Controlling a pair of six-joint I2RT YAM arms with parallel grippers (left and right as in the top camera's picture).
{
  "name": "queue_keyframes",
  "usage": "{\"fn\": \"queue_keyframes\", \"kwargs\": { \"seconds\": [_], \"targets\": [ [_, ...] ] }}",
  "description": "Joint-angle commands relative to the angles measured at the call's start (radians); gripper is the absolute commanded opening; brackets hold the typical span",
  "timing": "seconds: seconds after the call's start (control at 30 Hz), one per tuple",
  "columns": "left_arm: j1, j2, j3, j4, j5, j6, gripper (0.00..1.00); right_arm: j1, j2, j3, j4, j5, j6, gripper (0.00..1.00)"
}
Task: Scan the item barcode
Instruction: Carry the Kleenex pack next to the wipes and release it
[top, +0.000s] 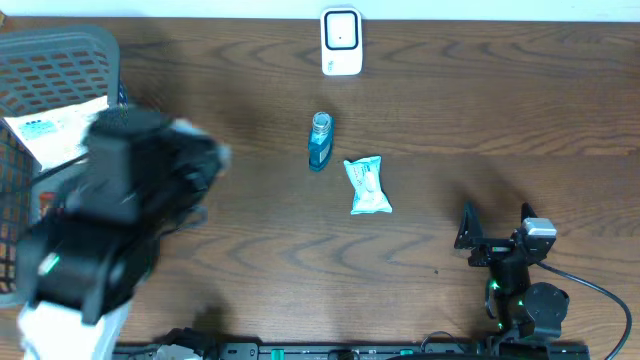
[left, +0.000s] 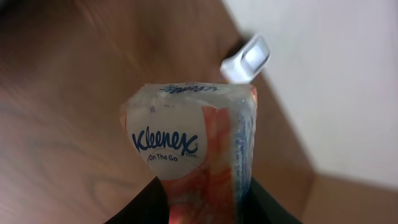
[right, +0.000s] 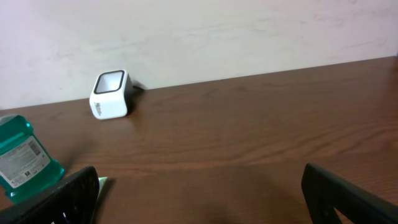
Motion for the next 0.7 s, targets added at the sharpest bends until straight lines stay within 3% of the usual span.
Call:
{"fn": "queue_keyframes", "kwargs": {
  "seconds": [0.0, 0.37, 0.53, 0.67],
  "targets": [
    [-0.113, 0.104, -0.018, -0.001, -0.077, -0.014, 0.34, 0.005, -0.005, -0.002, -0.002, 0.001, -0.008, 0.99],
    [-0.305, 0.415, -0.018, -0.024, -0.146, -0.204, 0.33, 0.005, -0.005, -0.002, -0.002, 0.001, -0.008, 0.99],
    [-0.356, 0.491, -0.048, -0.025, -0.147, -0.361, 0.34, 0.005, -0.005, -0.002, -0.002, 0.001, -0.008, 0.99],
    [-0.397, 0.518, -0.093, 0.056, -0.151, -0.381, 0.34, 0.005, -0.005, -0.002, -0.002, 0.001, -0.008, 0.99]
  ]
}}
